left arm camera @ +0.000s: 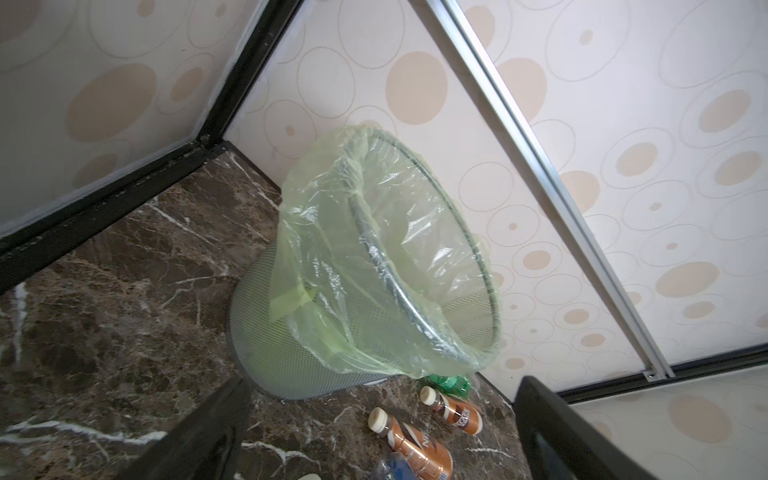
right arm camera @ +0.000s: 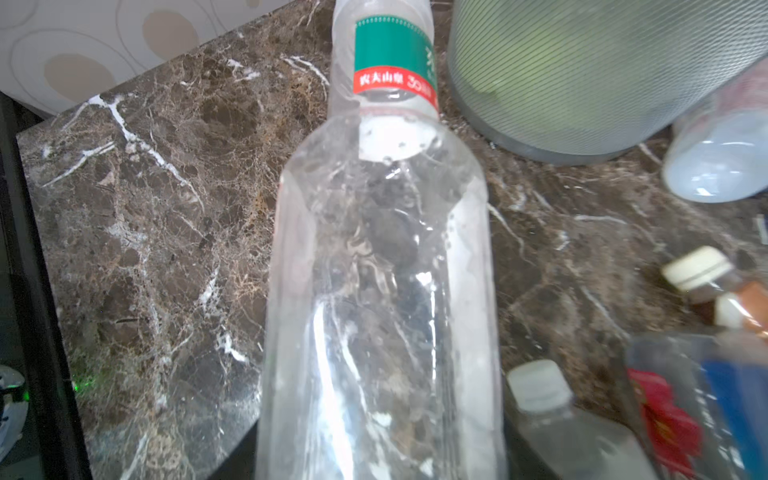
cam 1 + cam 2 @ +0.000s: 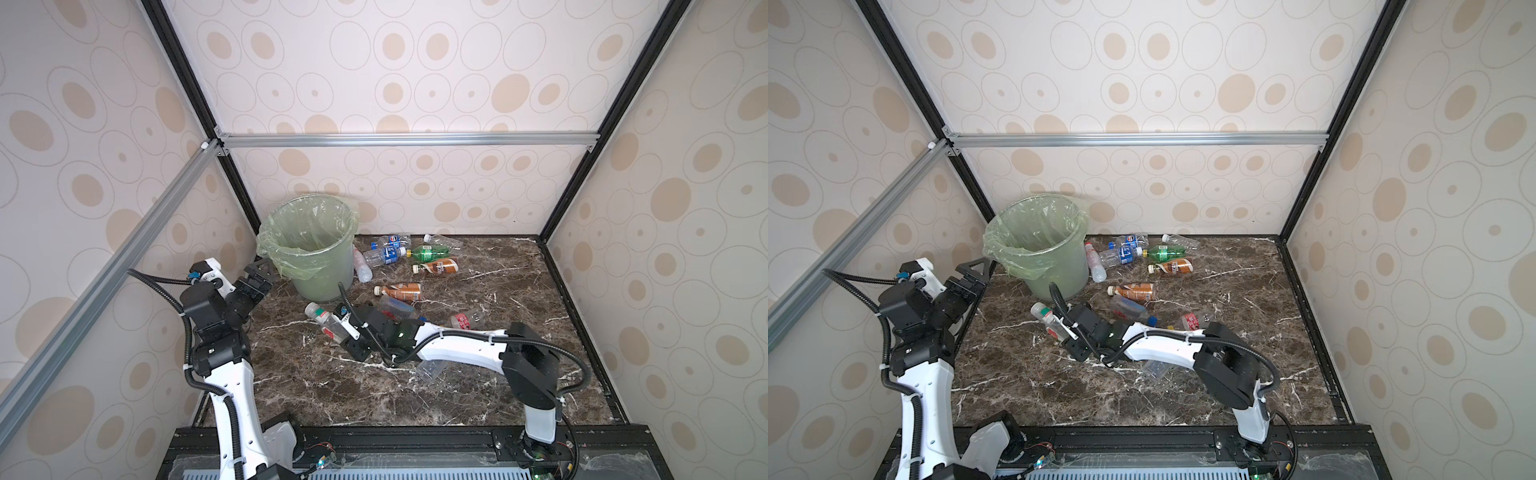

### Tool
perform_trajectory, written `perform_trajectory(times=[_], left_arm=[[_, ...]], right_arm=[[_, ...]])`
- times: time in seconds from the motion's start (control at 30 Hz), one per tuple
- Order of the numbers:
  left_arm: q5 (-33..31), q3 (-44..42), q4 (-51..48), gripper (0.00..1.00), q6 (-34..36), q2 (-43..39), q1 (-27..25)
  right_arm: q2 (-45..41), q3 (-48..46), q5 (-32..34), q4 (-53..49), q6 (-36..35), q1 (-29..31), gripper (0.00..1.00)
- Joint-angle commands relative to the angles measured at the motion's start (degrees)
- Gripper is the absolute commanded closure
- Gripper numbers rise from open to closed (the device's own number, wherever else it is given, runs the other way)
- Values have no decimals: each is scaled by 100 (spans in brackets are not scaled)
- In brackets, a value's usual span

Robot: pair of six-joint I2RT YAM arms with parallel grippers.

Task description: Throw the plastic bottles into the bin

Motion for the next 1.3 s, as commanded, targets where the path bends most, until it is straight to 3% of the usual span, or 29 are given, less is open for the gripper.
perform_trajectory(times=[0.0,0.27,0.47,0.63,0.93,1.27], left_arm=[[295,292,508,1,-349,-240,-204],[-167,1244,226,1,-212,-151,-1480],[-873,1622,589,1,-317,463,-3184],[-1591,2400,692,1,-26,1711,-4561],[-1138,3856,1081,1,-198,3799,-4984],[-603,4707,1150,1,-440,4752,-5002]], right_arm=[[-507,-389,338,-148,-22,-242,48],[-1822,-1095,722,-439,128,-1017,48],[-2654,-1068,771,-811,162,-1506,48],[-2956,-704,672,-1080,120,-1795,48],[-2591,179,387,-1212,78,-2245,48],[-1818,1028,-90,-1287,156,-2467,49]])
